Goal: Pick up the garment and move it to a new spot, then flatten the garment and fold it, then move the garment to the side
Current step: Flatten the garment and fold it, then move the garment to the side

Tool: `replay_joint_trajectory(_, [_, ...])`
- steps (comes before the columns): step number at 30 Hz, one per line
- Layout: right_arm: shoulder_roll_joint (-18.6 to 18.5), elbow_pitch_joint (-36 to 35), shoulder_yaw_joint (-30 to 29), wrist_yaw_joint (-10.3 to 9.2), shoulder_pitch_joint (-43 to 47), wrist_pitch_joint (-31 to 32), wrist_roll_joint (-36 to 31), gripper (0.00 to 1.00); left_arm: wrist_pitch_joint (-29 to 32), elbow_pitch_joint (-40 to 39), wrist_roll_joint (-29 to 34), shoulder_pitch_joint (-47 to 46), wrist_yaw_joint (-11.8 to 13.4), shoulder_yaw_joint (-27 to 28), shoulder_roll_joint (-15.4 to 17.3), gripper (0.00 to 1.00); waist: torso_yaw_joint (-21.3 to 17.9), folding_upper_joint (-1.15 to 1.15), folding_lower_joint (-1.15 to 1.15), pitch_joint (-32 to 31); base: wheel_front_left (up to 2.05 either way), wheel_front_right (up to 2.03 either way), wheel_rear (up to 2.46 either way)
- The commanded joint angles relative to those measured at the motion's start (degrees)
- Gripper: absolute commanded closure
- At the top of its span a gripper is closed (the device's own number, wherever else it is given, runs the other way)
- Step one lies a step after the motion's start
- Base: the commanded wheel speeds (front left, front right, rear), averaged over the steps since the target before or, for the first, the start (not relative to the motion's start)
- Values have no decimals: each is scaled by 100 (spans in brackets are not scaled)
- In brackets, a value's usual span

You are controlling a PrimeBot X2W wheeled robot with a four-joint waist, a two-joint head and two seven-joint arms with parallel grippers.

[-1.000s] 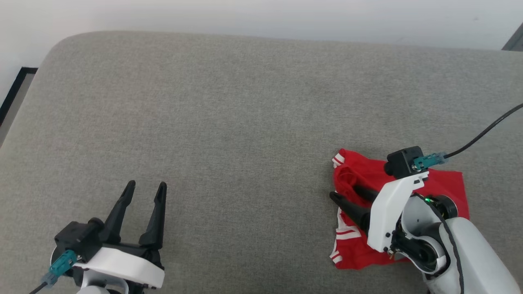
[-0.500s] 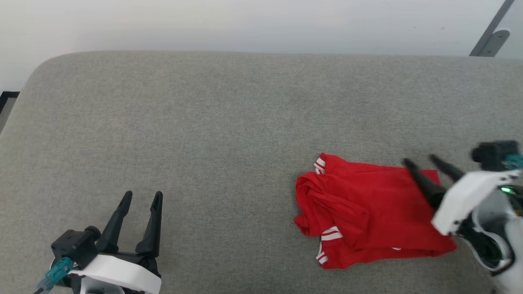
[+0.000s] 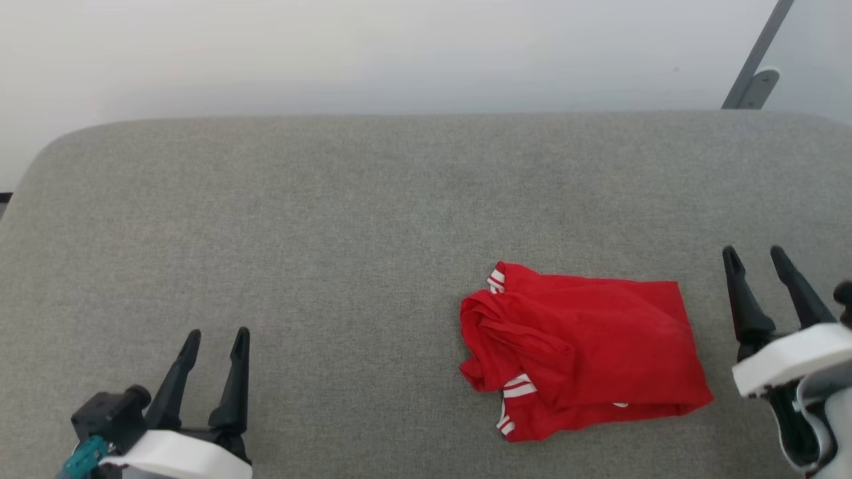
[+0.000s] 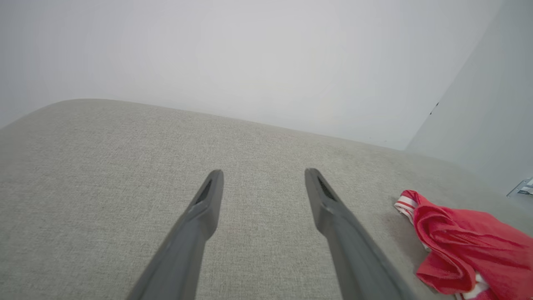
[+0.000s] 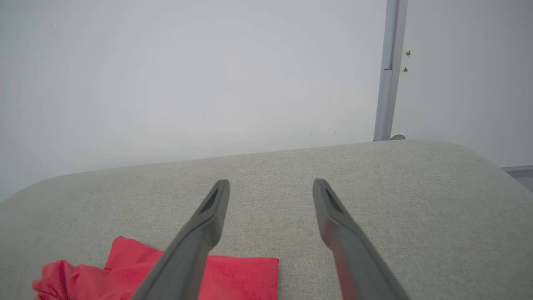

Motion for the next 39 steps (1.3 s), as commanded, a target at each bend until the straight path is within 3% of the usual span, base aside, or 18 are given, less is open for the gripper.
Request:
replay_joint_trajectory(1, [92, 14, -116, 0, 165, -92, -107, 0, -28, -19, 79, 130, 4, 69, -21, 0, -5, -1, 0, -79, 0, 0, 0])
replay_joint_trajectory(16, [1163, -1929, -1176, 0, 2066, -144, -1328, 0, -28, -485, 423, 668, 4, 347, -155, 0, 146, -1, 0, -366, 0, 0, 0])
replay_joint_trajectory(28, [1462, -2631, -1569, 0, 2953, -54, -1363, 0, -28, -929, 623, 1267, 4, 720, -307, 0, 168, -1, 0, -426, 0, 0, 0])
replay_joint_trajectory(39, [1468, -2827, -1589, 0, 2875, 215, -1406, 0, -28, -969, 699, 1173, 4, 676, -296, 0, 181, -1, 0, -387, 0, 0, 0])
